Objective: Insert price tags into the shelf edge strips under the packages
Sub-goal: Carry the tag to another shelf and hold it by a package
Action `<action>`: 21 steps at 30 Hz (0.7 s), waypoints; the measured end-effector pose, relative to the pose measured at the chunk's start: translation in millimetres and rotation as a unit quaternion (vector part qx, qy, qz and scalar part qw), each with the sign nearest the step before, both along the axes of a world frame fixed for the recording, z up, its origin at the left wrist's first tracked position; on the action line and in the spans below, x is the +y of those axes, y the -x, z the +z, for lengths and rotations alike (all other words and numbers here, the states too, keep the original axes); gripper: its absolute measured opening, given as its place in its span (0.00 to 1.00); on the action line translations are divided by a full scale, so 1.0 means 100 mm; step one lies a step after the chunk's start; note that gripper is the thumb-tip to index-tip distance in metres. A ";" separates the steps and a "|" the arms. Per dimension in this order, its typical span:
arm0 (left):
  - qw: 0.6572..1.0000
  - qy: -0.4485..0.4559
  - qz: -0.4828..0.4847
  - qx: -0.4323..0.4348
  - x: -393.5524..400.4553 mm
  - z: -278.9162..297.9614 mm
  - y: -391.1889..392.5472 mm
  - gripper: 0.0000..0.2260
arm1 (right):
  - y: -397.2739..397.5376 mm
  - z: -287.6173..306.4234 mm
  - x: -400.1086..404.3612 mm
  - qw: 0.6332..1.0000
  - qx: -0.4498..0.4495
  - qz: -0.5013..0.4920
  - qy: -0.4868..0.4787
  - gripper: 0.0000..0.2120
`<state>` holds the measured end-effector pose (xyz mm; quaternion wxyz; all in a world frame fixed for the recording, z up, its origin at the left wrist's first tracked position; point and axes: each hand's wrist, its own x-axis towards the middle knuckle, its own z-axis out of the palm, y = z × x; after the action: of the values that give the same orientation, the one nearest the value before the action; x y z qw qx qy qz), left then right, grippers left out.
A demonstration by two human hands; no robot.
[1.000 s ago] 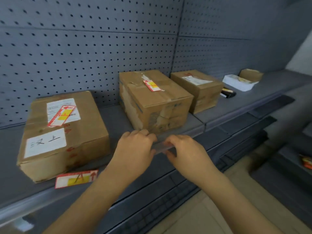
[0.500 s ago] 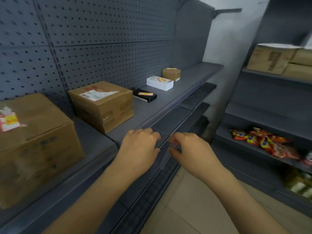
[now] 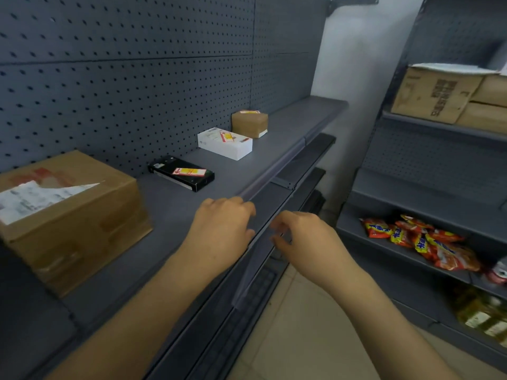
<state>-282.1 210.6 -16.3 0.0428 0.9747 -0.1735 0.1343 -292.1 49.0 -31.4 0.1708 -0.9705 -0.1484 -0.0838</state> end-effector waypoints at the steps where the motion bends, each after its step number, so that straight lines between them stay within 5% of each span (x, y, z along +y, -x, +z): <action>1: 1.000 -0.003 0.003 0.001 -0.03 0.02 -0.15 0.16 | -0.15 0.02 -0.03 1.000 0.002 0.000 -0.003 0.10; 11: 0.998 -0.019 0.060 0.014 -0.19 0.00 -1.35 0.13 | -1.55 0.03 -0.24 0.999 0.008 0.043 -0.019 0.09; 21: 0.954 0.002 0.299 0.032 0.06 0.00 -2.12 0.12 | -3.04 -0.06 0.13 0.967 0.039 0.253 0.001 0.10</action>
<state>-69.8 216.9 -16.0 0.0086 0.9857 0.1275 0.1101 12.0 62.0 -36.9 0.1906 -0.9039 -0.3828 -0.0001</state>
